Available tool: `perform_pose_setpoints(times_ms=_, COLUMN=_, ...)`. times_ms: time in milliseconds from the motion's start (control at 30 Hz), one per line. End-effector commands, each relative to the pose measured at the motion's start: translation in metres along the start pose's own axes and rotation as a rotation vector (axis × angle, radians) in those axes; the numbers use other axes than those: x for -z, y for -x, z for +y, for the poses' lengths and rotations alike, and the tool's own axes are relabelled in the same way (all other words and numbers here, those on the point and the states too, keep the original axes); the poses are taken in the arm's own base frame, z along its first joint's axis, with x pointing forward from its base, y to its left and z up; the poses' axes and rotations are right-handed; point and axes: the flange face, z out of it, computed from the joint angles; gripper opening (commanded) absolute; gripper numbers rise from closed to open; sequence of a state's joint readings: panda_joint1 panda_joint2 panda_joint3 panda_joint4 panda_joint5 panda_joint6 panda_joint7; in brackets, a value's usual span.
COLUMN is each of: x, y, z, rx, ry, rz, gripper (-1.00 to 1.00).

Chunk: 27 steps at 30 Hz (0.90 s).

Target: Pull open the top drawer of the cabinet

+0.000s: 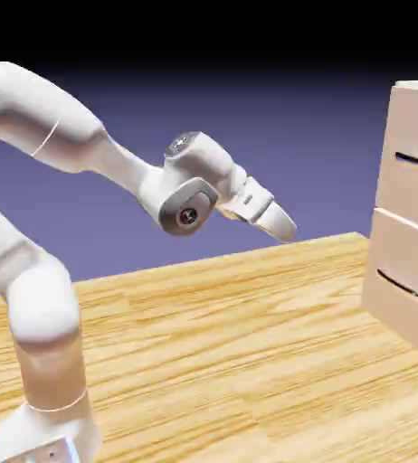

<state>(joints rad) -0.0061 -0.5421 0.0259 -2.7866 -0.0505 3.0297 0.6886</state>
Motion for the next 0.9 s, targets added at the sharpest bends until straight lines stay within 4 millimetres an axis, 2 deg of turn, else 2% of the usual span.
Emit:
perform_pose_setpoints(times_ms=0, x=-0.005, y=0.001, z=-0.007, rx=0.095, ry=0.013, rz=-0.003, gripper=0.0)
perform_pose_setpoints(times_ms=400, x=-0.077, y=0.024, z=-0.077, rx=1.204, ry=0.105, rz=-0.093, gripper=0.0)
perform_pose_setpoints(times_ms=867, x=-0.153, y=0.059, z=-0.132, rx=2.389, ry=0.05, rz=-0.132, gripper=0.0)
